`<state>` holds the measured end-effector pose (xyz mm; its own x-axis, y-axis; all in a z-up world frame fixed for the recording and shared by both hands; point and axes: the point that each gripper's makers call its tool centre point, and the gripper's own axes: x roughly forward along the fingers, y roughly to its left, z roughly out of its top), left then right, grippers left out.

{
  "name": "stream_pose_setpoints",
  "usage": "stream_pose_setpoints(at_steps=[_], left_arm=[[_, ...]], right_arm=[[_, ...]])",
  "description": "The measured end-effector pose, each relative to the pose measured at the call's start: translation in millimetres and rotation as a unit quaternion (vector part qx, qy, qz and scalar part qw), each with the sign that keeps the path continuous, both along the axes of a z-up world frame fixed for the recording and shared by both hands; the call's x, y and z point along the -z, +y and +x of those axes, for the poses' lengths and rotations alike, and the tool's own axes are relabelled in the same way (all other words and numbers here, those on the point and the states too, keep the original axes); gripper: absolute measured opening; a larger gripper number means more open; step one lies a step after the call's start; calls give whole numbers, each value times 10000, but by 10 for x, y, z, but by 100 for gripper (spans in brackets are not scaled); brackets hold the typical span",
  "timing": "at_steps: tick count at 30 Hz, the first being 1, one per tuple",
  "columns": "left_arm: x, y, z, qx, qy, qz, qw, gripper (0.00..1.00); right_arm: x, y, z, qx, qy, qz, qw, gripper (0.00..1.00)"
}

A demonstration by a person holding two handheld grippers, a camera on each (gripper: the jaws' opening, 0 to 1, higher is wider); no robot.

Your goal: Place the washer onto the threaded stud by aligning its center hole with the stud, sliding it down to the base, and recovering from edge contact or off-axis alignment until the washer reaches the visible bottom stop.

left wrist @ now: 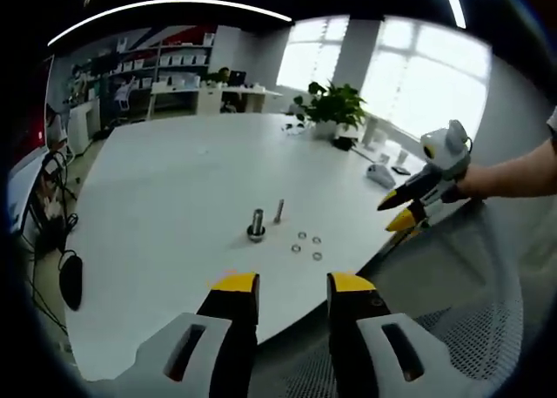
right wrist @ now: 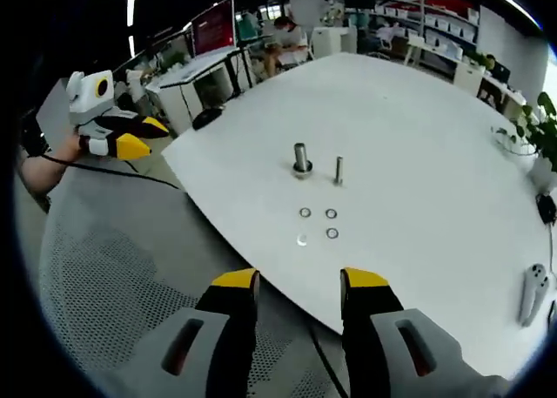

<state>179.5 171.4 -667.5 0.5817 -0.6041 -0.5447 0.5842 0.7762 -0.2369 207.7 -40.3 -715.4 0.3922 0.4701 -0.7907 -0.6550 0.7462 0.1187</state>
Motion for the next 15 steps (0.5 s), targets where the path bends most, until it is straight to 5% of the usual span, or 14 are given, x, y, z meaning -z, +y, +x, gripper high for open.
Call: stream_pose_setpoints(at_steps=[6,15], left_arm=[[2,7,1,-7,-2,14,10000,29],[29,19,0,3,29,74,10000,29]], right_arm=[[117,146,262,261,33,133,9996,37],[496,281,379,17,396,-122,9991,29]])
